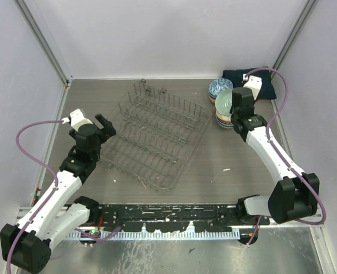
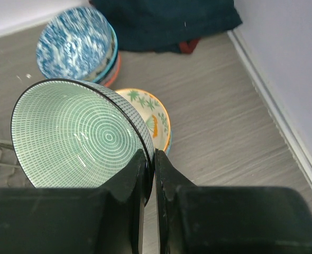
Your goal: Unload the bowls from the dish rack
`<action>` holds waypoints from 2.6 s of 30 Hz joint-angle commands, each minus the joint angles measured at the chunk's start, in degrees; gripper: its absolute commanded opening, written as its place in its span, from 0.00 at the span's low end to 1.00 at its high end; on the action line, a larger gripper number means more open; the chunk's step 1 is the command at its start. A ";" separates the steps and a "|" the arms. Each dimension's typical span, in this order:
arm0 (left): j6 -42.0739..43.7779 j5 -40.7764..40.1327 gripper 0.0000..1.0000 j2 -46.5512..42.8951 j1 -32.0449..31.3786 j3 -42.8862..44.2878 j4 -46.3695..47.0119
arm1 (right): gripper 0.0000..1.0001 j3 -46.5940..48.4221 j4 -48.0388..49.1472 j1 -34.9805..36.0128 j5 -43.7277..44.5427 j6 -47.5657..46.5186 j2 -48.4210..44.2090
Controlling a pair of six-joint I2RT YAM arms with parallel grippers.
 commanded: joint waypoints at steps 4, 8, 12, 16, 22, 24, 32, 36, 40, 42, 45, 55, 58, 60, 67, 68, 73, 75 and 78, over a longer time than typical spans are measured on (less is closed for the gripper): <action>0.34 0.45 0.98 0.02 -0.12 -0.81 2.29 | 0.01 4.15 -0.87 -5.14 -9.07 5.78 4.46; 0.29 0.52 0.98 0.06 -0.12 -0.81 2.32 | 0.01 4.48 -0.20 -6.62 -9.50 5.96 6.49; 0.29 0.58 0.98 0.04 -0.12 -0.81 2.28 | 0.01 5.27 0.15 -7.66 -9.78 5.84 8.13; 0.29 0.55 0.98 -0.05 -0.12 -0.90 2.34 | 0.00 6.36 0.27 -8.33 -10.46 5.83 9.78; 0.29 0.51 0.98 0.08 -0.13 -0.82 2.37 | 0.01 7.80 0.14 -8.94 -10.56 5.75 12.46; 0.29 0.54 0.98 0.22 -0.12 -0.76 2.38 | 0.00 8.37 -0.07 -9.11 -10.80 5.76 13.39; 0.34 0.46 0.98 0.59 -0.12 -0.87 2.54 | 0.02 11.20 -2.01 -10.17 -11.89 6.05 17.28; 0.38 0.38 0.98 0.86 -0.14 -0.83 2.63 | 0.04 12.55 -3.47 -10.59 -12.28 6.25 19.01; 0.42 0.38 0.98 0.78 -0.18 -0.81 2.62 | 0.08 13.02 -3.79 -10.95 -13.01 6.36 19.82; 0.47 0.29 0.98 0.59 -0.12 -0.87 2.54 | 0.10 13.36 -4.18 -11.08 -13.16 6.36 20.28; 0.47 0.29 0.98 0.49 -0.17 -0.90 2.63 | 0.11 13.47 -4.30 -11.30 -13.61 6.36 20.58; 0.47 0.22 0.98 0.33 -0.13 -0.90 2.50 | 0.21 14.00 -4.89 -11.41 -14.11 6.36 21.11; 0.47 0.20 0.98 0.26 -0.12 -0.88 2.45 | 0.22 14.00 -4.99 -11.43 -14.32 6.27 21.10; 0.47 0.12 0.98 0.33 -0.13 -0.90 2.45 | 0.25 13.87 -5.17 -11.39 -14.20 6.34 20.78; 0.47 0.10 0.98 0.41 -0.13 -0.89 2.45 | 0.41 11.58 -4.65 -11.42 -13.29 6.45 16.61; 0.47 0.11 0.98 0.46 -0.12 -0.82 2.39 | 0.43 11.28 -4.65 -11.39 -13.28 6.64 15.55; 0.55 0.03 0.98 0.51 -0.13 -0.68 2.28 | 0.51 8.22 -3.33 -11.42 -13.39 7.24 9.87; 0.56 -0.06 0.98 0.50 -0.17 -0.72 2.28 | 0.55 6.49 -2.45 -11.35 -14.95 7.89 7.20; 0.64 -0.07 0.98 0.36 -0.12 -0.72 2.28 | 0.65 2.76 -0.30 -11.27 -17.29 9.10 2.76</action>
